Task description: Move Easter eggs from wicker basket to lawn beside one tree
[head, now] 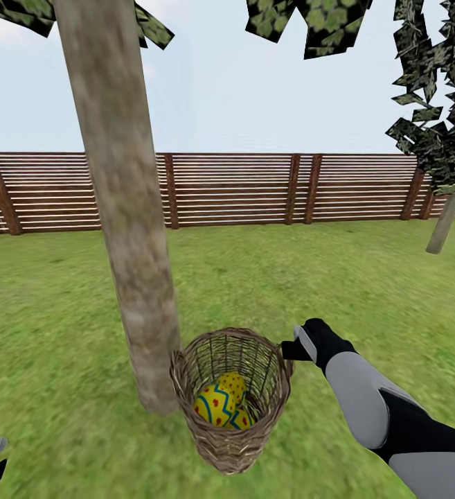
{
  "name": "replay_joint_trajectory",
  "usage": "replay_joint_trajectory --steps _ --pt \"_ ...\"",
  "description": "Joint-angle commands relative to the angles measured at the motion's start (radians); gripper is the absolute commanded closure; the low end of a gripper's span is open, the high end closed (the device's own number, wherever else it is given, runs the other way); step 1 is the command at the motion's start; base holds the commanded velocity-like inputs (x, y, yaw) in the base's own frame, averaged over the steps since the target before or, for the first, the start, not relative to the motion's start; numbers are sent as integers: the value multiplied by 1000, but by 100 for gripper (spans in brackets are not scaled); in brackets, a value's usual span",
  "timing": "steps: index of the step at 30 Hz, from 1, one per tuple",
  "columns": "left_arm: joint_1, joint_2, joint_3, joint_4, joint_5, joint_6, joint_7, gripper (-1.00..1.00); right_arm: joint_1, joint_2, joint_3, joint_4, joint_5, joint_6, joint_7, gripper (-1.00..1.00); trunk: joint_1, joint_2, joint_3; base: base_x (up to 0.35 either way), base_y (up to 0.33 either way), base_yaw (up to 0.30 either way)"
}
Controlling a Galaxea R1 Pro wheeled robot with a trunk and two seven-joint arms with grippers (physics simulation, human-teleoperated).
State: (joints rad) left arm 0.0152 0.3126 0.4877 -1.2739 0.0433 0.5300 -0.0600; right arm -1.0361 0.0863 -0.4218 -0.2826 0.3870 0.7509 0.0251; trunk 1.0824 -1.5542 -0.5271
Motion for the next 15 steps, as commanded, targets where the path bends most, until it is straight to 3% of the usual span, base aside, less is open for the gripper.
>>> replay_joint_trajectory --steps 1,15 --pt "0 0 1 -2 4 5 -3 -100 -1 1 -11 -2 -2 4 2 100 4 -8 -4 0 0 0" --pt "0 -1 0 9 4 2 5 -100 -1 2 -11 -1 -2 4 0 100 58 -106 -48 0 0 0"
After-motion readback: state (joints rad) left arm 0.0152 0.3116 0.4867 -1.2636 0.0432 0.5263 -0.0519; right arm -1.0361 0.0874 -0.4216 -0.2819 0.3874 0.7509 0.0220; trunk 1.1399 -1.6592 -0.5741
